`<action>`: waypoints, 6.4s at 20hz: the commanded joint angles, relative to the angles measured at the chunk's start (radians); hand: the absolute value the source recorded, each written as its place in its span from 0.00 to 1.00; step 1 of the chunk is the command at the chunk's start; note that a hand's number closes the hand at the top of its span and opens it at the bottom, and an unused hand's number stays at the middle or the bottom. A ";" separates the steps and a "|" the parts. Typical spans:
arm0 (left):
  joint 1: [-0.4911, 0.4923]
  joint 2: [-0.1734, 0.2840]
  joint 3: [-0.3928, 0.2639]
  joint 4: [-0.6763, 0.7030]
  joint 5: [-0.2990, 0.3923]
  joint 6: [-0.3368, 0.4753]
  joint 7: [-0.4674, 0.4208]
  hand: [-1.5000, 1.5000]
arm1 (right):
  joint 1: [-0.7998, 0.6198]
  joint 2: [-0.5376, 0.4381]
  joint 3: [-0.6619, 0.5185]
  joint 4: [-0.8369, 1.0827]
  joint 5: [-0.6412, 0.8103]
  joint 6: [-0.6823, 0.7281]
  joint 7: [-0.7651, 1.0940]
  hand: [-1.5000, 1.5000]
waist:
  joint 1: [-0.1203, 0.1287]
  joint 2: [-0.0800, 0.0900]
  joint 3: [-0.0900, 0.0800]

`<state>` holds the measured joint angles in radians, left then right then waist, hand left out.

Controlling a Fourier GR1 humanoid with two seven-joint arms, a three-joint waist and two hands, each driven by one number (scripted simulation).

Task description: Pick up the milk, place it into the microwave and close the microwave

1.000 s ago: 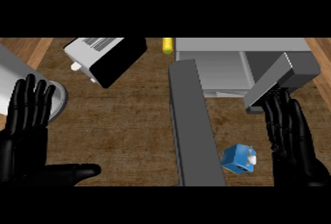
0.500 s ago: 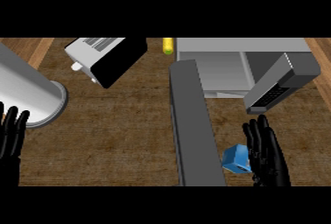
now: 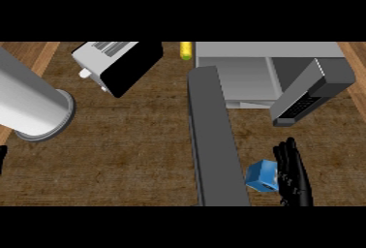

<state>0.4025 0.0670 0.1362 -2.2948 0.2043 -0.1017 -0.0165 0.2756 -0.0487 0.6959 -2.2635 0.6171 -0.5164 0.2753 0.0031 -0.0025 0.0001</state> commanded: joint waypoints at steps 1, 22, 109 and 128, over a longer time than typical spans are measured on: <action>0.072 -0.047 -0.037 -0.064 -0.015 -0.019 -0.010 0.00 | 0.016 -0.011 -0.031 0.111 -0.056 -0.056 -0.083 0.00 | 0.002 0.001 0.000; 0.109 0.012 0.238 -0.022 0.195 -0.188 -0.018 0.00 | 0.165 -0.119 -0.395 0.451 -0.589 0.004 -0.619 0.00 | -0.003 0.000 0.001; 0.107 -0.003 0.367 0.014 0.289 -0.347 0.015 0.00 | -1.270 -0.118 -0.737 1.977 -0.429 0.185 -0.946 1.00 | 0.065 0.027 0.002; 0.011 -0.004 0.314 0.111 0.241 -0.369 0.001 0.00 | -1.359 -0.178 -0.731 2.139 -0.331 -0.190 -1.017 1.00 | 0.128 0.067 0.004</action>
<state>0.4366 0.0540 0.4620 -2.1968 0.4479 -0.4758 -0.0325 -1.0759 -0.2276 -0.0534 -0.1523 0.2542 -0.6253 -0.7318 0.1231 0.0574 0.0033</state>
